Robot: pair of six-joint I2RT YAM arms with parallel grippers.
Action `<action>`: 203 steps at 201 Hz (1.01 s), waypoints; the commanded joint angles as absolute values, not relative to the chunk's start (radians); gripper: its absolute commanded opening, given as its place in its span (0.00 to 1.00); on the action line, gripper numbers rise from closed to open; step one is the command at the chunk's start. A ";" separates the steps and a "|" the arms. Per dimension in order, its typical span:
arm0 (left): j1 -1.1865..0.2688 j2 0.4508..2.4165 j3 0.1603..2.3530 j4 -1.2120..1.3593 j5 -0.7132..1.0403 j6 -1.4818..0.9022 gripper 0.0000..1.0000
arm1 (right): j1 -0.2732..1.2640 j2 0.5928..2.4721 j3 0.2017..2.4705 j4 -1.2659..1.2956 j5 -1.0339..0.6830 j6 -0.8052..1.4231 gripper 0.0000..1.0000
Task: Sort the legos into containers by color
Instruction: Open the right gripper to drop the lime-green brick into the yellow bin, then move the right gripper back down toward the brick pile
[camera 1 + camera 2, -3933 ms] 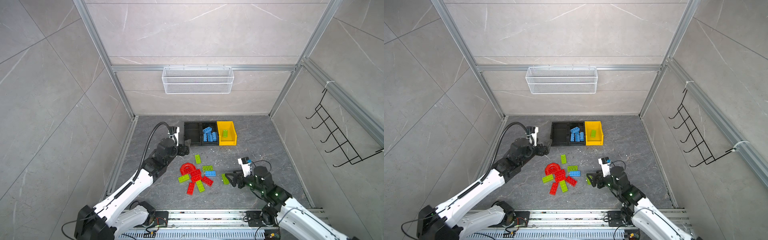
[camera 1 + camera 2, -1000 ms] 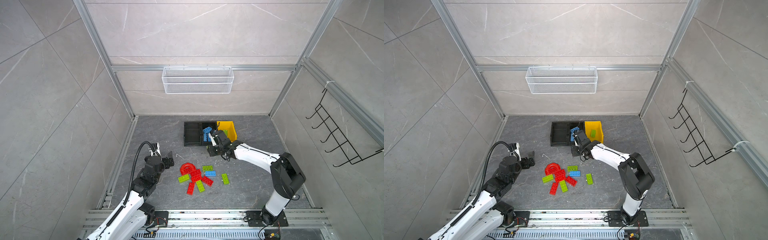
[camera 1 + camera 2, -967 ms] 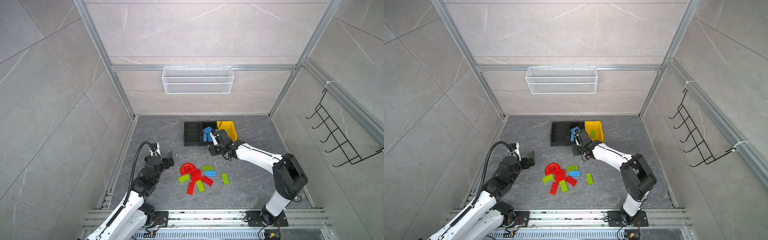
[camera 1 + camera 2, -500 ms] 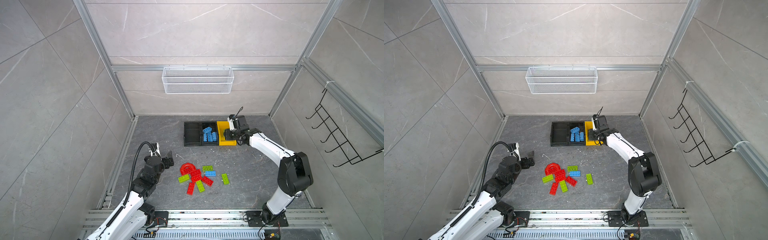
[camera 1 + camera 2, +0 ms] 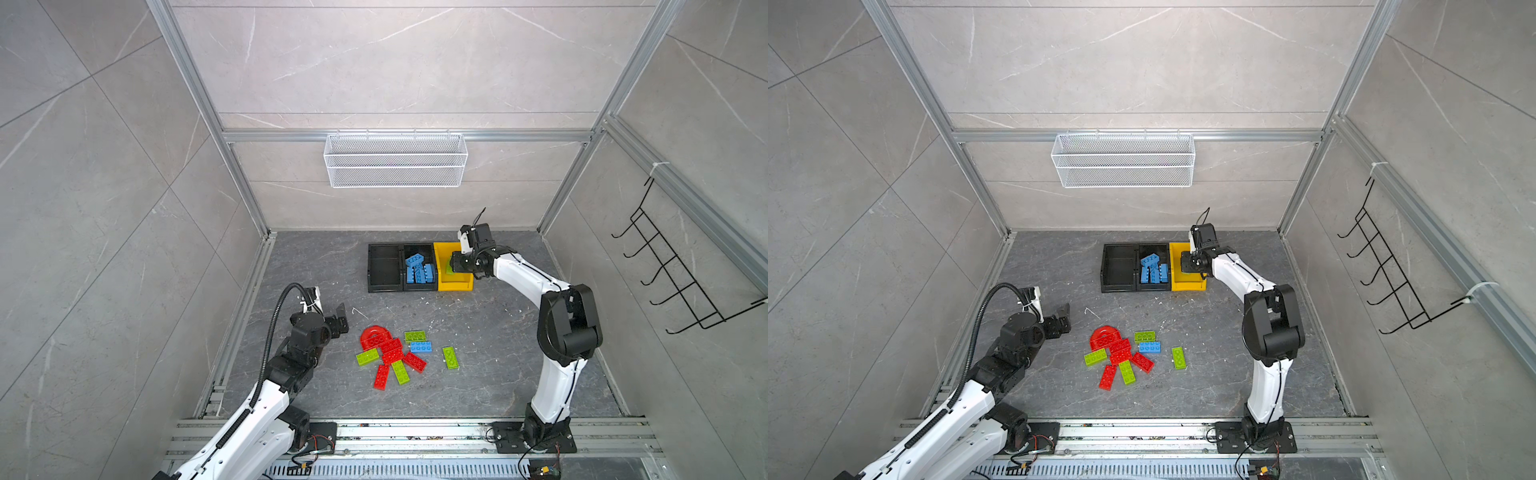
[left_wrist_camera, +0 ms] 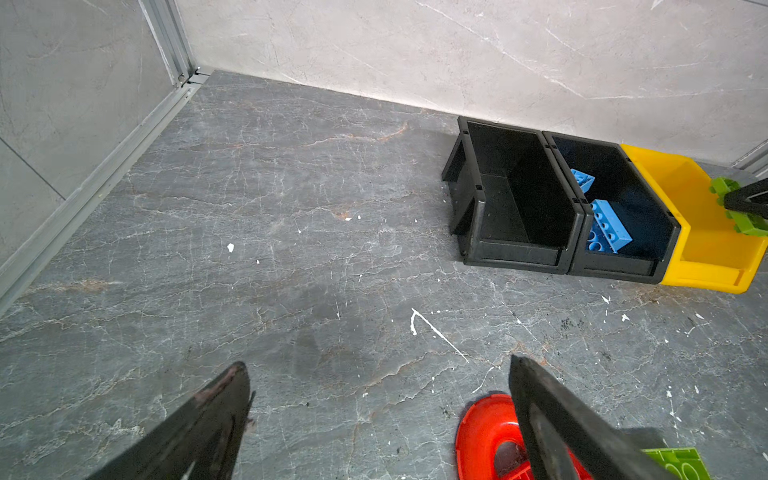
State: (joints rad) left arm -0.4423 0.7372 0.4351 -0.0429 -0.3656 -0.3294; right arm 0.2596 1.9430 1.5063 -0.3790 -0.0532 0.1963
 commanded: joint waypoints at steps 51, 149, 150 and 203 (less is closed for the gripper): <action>-0.436 0.703 0.443 -0.017 -0.374 -0.316 0.99 | 0.256 1.896 1.507 -0.399 -0.127 0.203 0.64; -0.435 0.677 0.427 -0.009 -0.401 -0.314 0.99 | 0.546 1.435 1.113 -0.434 -0.077 0.302 0.72; -0.436 0.676 0.427 -0.009 -0.403 -0.314 0.99 | 0.554 1.434 1.109 -0.434 -0.075 0.305 0.73; -0.436 0.669 0.431 -0.022 -0.414 -0.317 0.99 | 0.752 1.402 0.949 -0.412 0.034 0.396 0.74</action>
State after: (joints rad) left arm -0.4423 0.6823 0.4294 -0.0372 -0.3923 -0.3294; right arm 0.7132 1.4189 0.9890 -0.3954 -0.0441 0.3450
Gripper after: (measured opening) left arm 0.989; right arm 0.739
